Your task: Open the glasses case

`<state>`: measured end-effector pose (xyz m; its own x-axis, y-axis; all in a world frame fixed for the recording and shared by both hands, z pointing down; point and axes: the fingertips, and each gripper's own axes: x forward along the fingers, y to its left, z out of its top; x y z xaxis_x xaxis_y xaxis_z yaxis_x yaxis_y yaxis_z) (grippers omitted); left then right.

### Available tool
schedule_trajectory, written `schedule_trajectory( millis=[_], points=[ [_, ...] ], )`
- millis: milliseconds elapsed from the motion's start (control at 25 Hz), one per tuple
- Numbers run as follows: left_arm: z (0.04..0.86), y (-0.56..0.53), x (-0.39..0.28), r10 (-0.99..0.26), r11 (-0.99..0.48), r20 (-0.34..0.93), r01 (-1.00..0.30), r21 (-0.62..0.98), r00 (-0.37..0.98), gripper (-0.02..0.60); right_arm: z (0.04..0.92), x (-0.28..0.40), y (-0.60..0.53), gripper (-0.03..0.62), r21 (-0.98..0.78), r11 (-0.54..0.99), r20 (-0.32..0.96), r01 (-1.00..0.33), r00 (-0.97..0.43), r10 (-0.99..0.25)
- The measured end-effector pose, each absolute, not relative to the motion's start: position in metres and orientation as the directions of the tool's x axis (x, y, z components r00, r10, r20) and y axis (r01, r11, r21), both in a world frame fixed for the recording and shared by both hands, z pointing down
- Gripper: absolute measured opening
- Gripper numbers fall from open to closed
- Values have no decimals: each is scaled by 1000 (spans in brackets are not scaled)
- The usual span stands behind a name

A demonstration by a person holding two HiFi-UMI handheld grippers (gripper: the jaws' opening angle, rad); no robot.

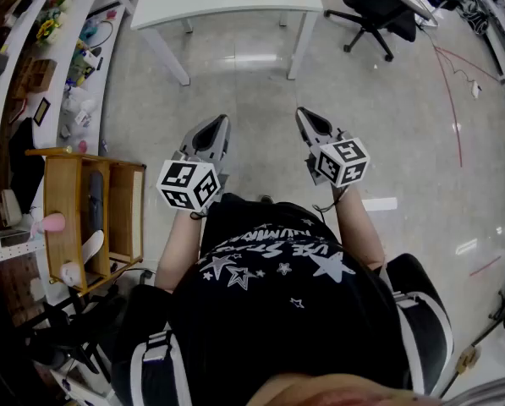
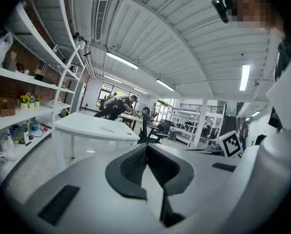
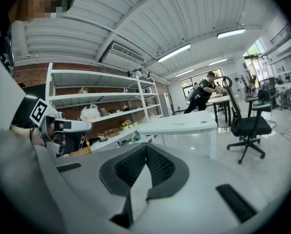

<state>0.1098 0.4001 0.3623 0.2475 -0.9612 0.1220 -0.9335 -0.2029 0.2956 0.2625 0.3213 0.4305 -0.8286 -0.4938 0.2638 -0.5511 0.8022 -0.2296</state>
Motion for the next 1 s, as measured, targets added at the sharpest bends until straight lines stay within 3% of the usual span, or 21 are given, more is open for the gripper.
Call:
schedule_trajectory(
  millis=[360, 1000],
  points=[
    [368, 387, 113, -965, -184, 127, -938, 295, 229, 12, 433, 277, 286, 8, -249, 782, 252, -572, -817, -518],
    [384, 278, 61, -949, -232, 118, -902, 365, 291, 12, 442, 233, 204, 8, -212, 749, 317, -627, -769, -555]
  ],
)
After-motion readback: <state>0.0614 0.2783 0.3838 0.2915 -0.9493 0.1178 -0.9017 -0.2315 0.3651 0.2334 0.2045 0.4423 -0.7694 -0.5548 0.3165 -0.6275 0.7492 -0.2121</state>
